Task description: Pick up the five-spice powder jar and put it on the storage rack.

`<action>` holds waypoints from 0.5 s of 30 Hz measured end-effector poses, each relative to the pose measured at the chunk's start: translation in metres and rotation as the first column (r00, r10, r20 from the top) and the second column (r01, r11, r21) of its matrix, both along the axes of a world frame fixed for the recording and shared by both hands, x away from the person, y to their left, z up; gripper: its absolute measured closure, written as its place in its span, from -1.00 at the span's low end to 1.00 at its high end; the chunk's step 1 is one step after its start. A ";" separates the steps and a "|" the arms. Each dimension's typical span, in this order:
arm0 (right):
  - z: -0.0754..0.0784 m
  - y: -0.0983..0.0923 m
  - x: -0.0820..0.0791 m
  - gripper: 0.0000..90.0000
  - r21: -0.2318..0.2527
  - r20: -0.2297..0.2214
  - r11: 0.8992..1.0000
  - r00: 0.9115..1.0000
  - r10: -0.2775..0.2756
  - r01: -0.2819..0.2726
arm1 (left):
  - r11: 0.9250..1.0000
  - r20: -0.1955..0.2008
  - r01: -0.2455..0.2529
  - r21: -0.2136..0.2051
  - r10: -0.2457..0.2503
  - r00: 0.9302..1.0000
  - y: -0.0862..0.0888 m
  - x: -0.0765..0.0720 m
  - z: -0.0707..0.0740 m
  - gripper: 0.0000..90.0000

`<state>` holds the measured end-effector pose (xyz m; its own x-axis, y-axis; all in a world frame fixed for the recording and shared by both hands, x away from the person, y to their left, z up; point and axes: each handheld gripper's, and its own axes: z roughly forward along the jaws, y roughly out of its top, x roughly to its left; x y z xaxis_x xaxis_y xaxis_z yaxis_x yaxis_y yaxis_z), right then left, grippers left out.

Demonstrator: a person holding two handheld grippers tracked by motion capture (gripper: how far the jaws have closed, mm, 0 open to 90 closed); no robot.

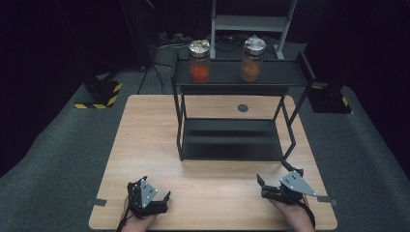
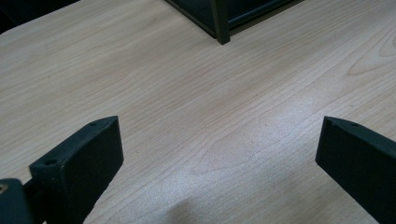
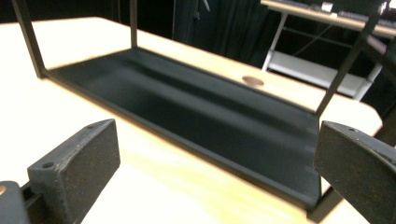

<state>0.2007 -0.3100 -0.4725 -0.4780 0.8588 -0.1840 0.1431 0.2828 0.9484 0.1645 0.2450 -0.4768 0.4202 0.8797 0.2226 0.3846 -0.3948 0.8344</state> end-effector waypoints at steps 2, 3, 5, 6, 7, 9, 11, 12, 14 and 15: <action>-0.005 -0.001 -0.001 -1.00 -0.007 -0.016 1.000 1.000 -0.006 0.006 | 1.000 0.001 -0.001 0.001 0.001 1.000 0.000 0.000 0.000 -0.98; -0.006 -0.002 -0.001 -1.00 -0.013 -0.026 1.000 1.000 -0.008 0.008 | 1.000 0.001 -0.001 0.000 0.001 1.000 0.000 0.000 0.000 -0.98; -0.010 -0.004 -0.002 -1.00 -0.024 -0.042 1.000 0.999 -0.012 0.011 | 1.000 0.001 -0.002 0.001 0.002 1.000 0.000 0.000 0.000 -0.98; -0.011 -0.005 -0.002 -1.00 -0.029 -0.047 1.000 0.999 -0.013 0.012 | 1.000 0.000 -0.002 0.002 0.002 1.000 0.000 0.000 0.000 -0.98; -0.013 -0.005 -0.003 -1.00 -0.030 -0.058 0.999 0.998 -0.015 0.013 | 1.000 -0.001 -0.002 0.002 0.002 1.000 0.000 0.000 0.000 -0.98; -0.015 -0.005 -0.003 -1.00 -0.045 -0.071 0.999 0.997 -0.019 0.016 | 1.000 -0.001 -0.003 0.003 0.003 1.000 -0.001 0.000 0.000 -0.98; -0.015 -0.004 -0.004 -1.00 -0.069 -0.079 0.997 0.997 -0.025 0.020 | 1.000 -0.001 -0.003 0.006 0.003 1.000 -0.001 0.000 0.000 -0.98; -0.015 -0.003 -0.004 -1.00 -0.082 -0.082 0.996 0.996 -0.027 0.020 | 1.000 -0.001 -0.003 0.008 0.003 1.000 -0.001 0.000 0.000 -0.98; -0.015 -0.003 -0.004 -1.00 -0.098 -0.094 0.995 0.995 -0.030 0.021 | 1.000 -0.003 -0.003 0.010 0.003 1.000 -0.002 0.000 0.000 -0.98; -0.015 -0.002 -0.005 -1.00 -0.103 -0.093 0.994 0.995 -0.033 0.023 | 1.000 -0.002 -0.004 0.011 0.004 1.000 -0.002 0.000 0.001 -0.98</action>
<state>0.1957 -0.3125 -0.4870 -0.4734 0.8513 -0.2262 0.2396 0.3716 0.8969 0.1645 0.2431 -0.4763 0.4176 0.8788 0.2310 0.3880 -0.4024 0.8292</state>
